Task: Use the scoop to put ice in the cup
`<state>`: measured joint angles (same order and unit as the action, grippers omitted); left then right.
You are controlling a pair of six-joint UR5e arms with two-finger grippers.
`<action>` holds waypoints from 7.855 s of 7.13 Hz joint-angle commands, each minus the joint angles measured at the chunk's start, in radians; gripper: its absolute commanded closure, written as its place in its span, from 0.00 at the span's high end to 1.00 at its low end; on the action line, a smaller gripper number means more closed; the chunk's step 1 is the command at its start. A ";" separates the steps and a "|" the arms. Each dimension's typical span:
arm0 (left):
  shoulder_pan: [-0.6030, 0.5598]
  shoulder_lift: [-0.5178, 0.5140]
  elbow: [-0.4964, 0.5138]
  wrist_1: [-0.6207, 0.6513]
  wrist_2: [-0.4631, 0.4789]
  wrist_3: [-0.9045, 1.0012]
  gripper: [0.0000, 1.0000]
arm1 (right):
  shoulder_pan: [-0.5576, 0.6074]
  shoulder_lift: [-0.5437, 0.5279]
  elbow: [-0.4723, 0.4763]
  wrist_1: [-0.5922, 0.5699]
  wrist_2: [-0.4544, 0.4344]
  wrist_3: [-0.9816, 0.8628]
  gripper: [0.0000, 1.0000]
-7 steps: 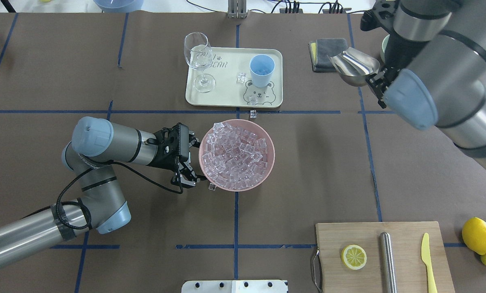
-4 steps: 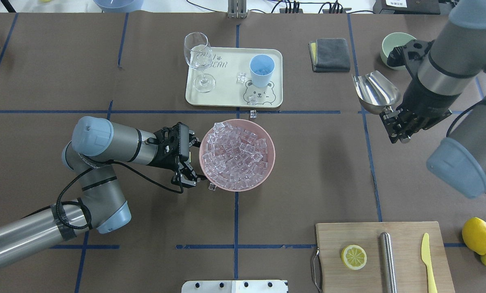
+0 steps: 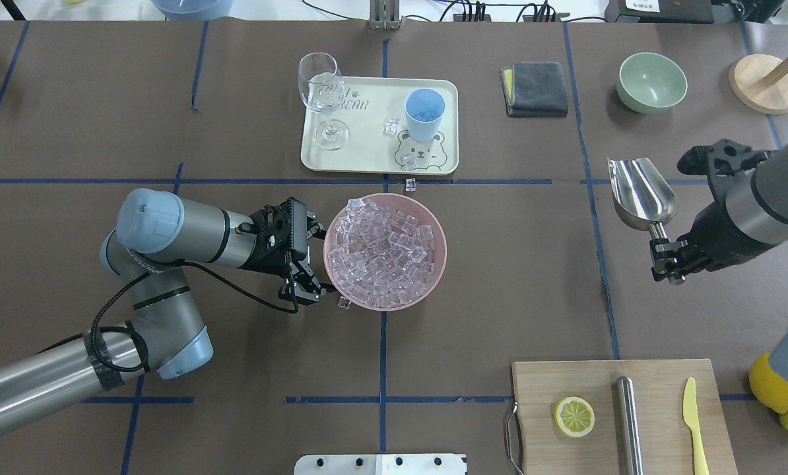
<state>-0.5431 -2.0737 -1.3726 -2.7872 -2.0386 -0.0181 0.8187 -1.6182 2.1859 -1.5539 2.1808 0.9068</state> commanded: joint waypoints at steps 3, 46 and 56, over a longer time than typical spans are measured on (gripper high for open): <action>0.000 0.001 0.000 0.000 0.000 0.000 1.00 | -0.157 -0.117 -0.015 0.190 -0.133 0.208 0.00; -1.121 0.552 -0.258 1.264 -0.302 0.340 1.00 | 0.726 -0.236 -0.187 -0.126 0.113 -0.953 1.00; -1.118 0.549 -0.244 1.220 -0.258 0.342 1.00 | 0.723 -0.235 -0.187 -0.120 0.122 -0.956 1.00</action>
<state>-1.6612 -1.5266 -1.6169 -1.5677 -2.2964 0.3237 1.5417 -1.8517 1.9987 -1.6736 2.3021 -0.0490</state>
